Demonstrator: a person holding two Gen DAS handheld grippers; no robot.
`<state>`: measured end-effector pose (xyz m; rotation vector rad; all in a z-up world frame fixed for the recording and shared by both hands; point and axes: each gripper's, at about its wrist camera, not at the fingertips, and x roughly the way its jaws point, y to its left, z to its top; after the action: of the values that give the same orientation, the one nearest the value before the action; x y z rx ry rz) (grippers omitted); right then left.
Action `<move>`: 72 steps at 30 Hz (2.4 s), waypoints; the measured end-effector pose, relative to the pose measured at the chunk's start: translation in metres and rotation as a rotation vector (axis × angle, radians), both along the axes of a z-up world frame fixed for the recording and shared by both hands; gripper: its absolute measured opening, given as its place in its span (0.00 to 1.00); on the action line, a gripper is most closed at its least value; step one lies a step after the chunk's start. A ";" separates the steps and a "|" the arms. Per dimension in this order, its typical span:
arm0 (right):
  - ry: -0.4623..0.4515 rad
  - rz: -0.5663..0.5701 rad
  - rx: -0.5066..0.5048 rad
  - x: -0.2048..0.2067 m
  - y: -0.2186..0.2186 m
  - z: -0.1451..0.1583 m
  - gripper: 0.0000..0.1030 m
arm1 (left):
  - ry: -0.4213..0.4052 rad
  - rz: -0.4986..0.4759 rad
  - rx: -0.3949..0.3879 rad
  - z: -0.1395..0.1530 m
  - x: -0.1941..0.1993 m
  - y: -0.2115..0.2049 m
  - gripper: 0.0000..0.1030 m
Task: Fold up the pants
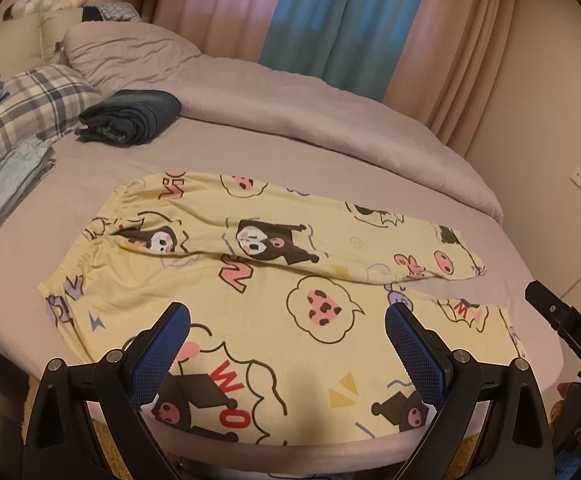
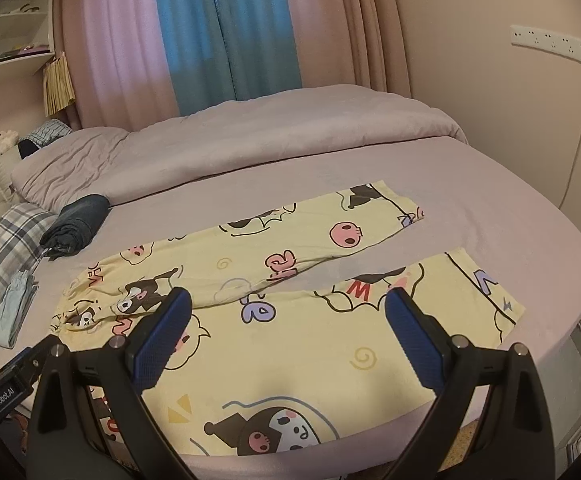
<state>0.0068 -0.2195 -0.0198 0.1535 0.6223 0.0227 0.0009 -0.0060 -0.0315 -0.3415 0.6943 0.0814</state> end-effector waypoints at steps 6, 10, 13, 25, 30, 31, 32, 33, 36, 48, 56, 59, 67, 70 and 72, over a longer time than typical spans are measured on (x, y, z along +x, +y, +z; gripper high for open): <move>0.005 -0.005 0.004 -0.001 0.001 0.000 0.95 | 0.028 0.012 -0.025 -0.001 0.003 0.003 0.95; 0.001 0.009 -0.010 -0.003 0.007 0.000 0.95 | 0.034 0.027 -0.031 -0.003 0.002 0.006 0.95; 0.004 0.010 -0.017 -0.002 0.009 -0.001 0.95 | 0.040 0.028 -0.027 -0.004 0.001 0.008 0.95; 0.009 0.033 -0.042 -0.003 0.023 -0.001 0.95 | 0.028 0.003 -0.007 -0.004 -0.002 0.002 0.95; 0.011 0.040 -0.042 -0.003 0.025 -0.001 0.95 | 0.027 -0.014 -0.007 -0.002 -0.001 -0.004 0.95; 0.009 0.041 -0.043 -0.004 0.025 -0.001 0.95 | 0.026 -0.016 -0.008 -0.002 -0.001 -0.005 0.95; 0.011 0.042 -0.043 -0.003 0.025 -0.002 0.95 | 0.026 -0.016 -0.006 -0.002 0.000 -0.005 0.95; 0.012 0.042 -0.043 -0.003 0.025 -0.002 0.95 | 0.026 -0.015 -0.005 -0.002 0.000 -0.005 0.95; 0.013 0.034 -0.043 -0.002 0.025 -0.003 0.95 | 0.033 -0.013 -0.009 -0.003 0.001 -0.004 0.95; 0.027 0.044 -0.054 0.001 0.031 -0.008 0.95 | 0.062 -0.014 0.005 -0.008 0.005 -0.005 0.95; 0.037 0.047 -0.058 0.002 0.031 -0.011 0.95 | 0.082 -0.003 0.047 -0.010 0.008 -0.008 0.95; 0.037 0.049 -0.058 0.003 0.031 -0.011 0.95 | 0.094 0.002 0.066 -0.011 0.009 -0.008 0.95; 0.047 0.053 -0.059 0.008 0.033 -0.014 0.95 | 0.109 -0.001 0.068 -0.014 0.012 -0.004 0.95; 0.054 0.058 -0.064 0.011 0.035 -0.017 0.95 | 0.113 0.003 0.067 -0.016 0.015 -0.002 0.95; 0.059 0.059 -0.066 0.013 0.036 -0.018 0.95 | 0.120 0.005 0.065 -0.019 0.018 -0.001 0.95</move>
<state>0.0195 -0.1836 -0.0382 0.0718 0.6858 0.0550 0.0189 -0.0071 -0.0505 -0.2773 0.8074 0.1301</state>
